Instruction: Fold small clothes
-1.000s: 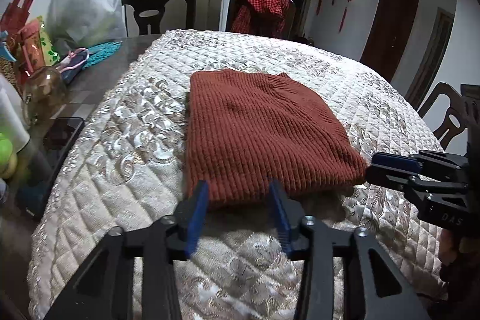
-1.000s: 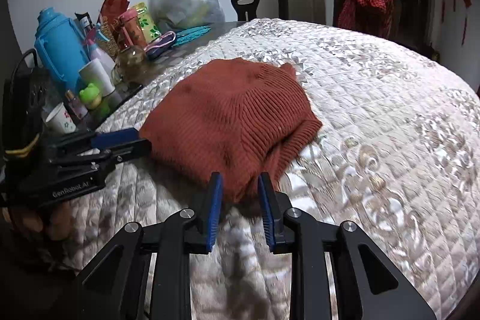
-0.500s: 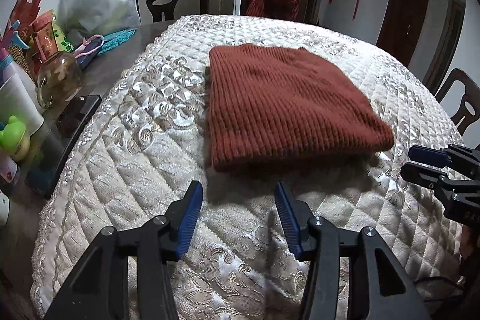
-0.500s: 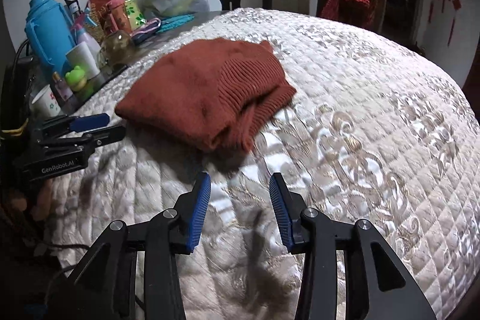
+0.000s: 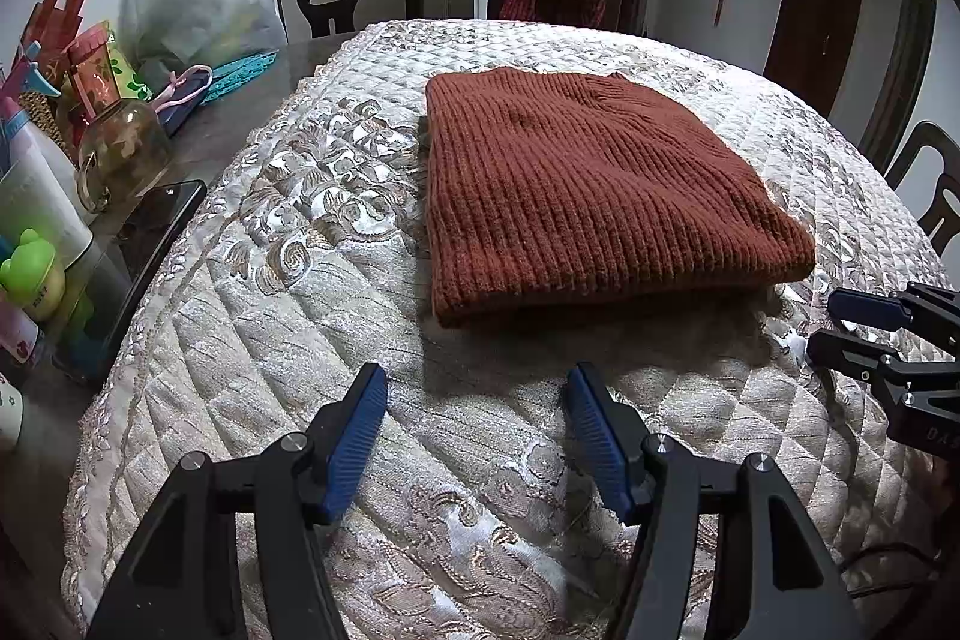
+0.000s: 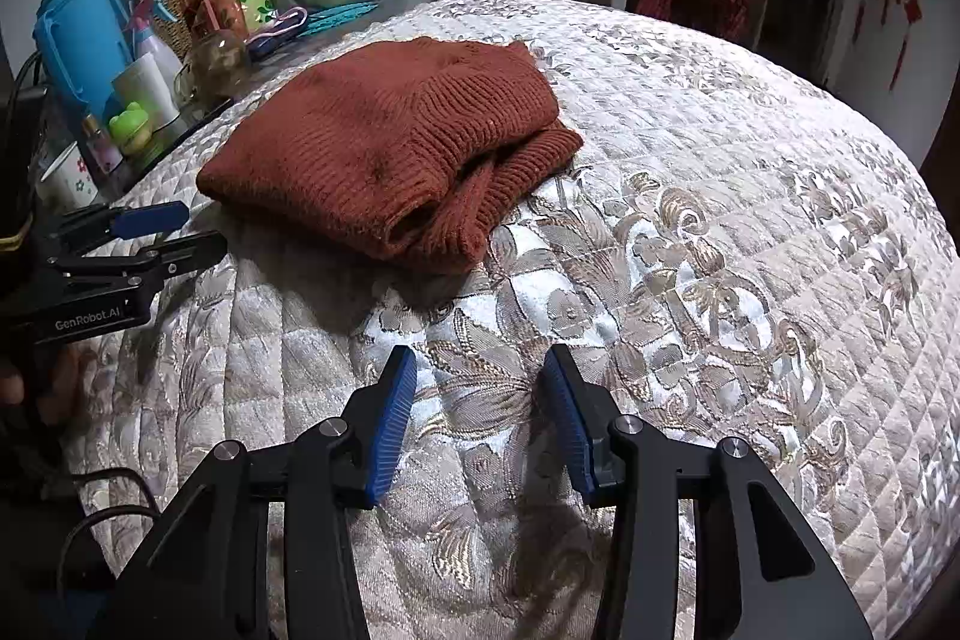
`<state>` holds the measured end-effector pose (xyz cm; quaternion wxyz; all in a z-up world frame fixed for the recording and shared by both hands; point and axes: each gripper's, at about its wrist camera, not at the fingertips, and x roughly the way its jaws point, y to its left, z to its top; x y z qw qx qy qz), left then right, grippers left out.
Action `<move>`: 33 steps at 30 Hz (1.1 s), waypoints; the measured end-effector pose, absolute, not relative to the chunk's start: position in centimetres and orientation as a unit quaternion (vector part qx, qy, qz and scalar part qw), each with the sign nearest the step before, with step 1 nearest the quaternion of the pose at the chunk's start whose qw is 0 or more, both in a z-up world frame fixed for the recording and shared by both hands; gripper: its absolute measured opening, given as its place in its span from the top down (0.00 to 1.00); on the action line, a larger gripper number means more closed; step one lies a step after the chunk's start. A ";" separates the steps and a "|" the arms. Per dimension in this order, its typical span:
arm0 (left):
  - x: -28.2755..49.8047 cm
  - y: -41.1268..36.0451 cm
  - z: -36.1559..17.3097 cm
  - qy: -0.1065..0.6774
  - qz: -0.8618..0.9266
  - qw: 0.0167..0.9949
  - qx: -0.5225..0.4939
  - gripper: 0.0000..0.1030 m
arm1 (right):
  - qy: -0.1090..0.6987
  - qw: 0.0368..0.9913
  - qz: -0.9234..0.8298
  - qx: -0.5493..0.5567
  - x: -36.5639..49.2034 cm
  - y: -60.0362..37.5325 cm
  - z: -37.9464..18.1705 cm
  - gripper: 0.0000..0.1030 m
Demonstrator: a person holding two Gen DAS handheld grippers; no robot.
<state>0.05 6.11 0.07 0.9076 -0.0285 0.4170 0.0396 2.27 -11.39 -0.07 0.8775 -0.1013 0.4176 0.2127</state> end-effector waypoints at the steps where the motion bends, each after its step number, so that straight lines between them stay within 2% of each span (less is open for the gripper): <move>1: 0.0 6.1 0.1 0.417 0.040 0.908 -0.027 0.36 | 0.417 0.878 0.212 -0.103 2.3 -11.4 -0.1 0.56; 10: 0.1 6.1 0.0 0.417 0.039 0.907 -0.030 0.34 | 0.417 0.877 0.213 -0.103 2.3 -11.4 -0.1 0.55; 18: 0.2 6.0 0.0 0.420 0.034 0.907 -0.031 0.28 | 0.418 0.877 0.215 -0.101 2.3 -11.4 0.0 0.54; 33: 0.3 6.0 -0.1 0.421 0.033 0.906 -0.033 0.25 | 0.418 0.876 0.217 -0.101 2.3 -11.3 -0.1 0.51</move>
